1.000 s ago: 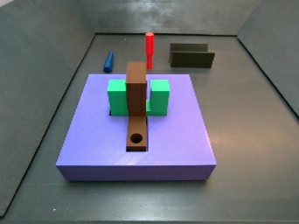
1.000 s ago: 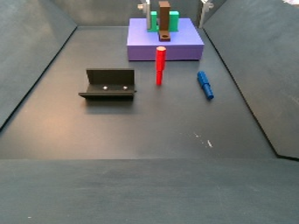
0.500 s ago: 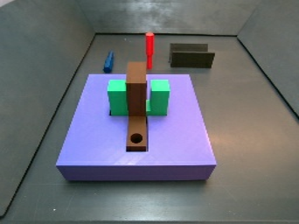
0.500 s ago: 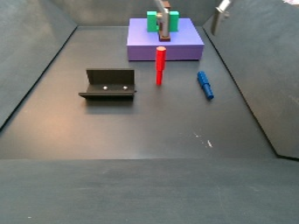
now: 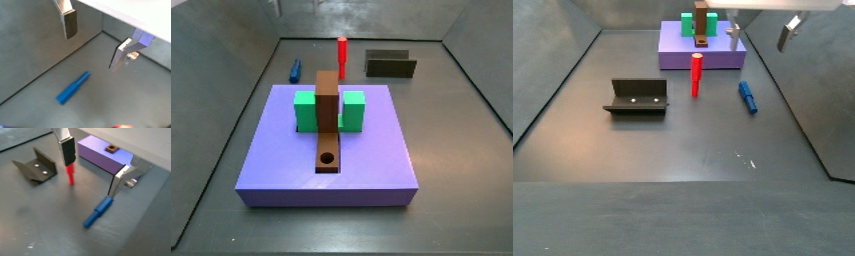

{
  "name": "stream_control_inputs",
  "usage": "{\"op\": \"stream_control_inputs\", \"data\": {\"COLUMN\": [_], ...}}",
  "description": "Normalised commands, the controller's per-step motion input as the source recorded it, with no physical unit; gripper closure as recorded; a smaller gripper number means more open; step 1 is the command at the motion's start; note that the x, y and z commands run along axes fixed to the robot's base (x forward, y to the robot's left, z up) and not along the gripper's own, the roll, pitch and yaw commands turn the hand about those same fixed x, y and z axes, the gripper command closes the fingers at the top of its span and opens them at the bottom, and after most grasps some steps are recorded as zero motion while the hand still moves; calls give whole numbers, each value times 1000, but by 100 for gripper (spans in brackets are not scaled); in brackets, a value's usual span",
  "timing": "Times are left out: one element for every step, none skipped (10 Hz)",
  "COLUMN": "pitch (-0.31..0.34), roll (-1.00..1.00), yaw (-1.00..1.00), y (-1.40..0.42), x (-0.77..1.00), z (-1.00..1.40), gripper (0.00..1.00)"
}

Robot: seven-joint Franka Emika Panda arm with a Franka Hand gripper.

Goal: Pick up the blue object. Move up. Place the blue object on the fixture. Regrasp the blue object. Move to above the board. Insert the blue object.
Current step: Pick up the blue object.

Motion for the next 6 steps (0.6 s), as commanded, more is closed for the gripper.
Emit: {"op": "stream_control_inputs", "data": {"pitch": [-163, -107, -66, -26, -19, -20], "roll": [133, 176, 260, 283, 263, 236], "yaw": [0, 0, 3, 17, 26, 40], "y": [-546, -449, -371, -346, -346, -237], "x": [-354, -74, 0, 0, 0, 0], "z": [-429, -457, -466, -480, -474, -466], "gripper": [0, 0, 0, 0, 0, 0]}}
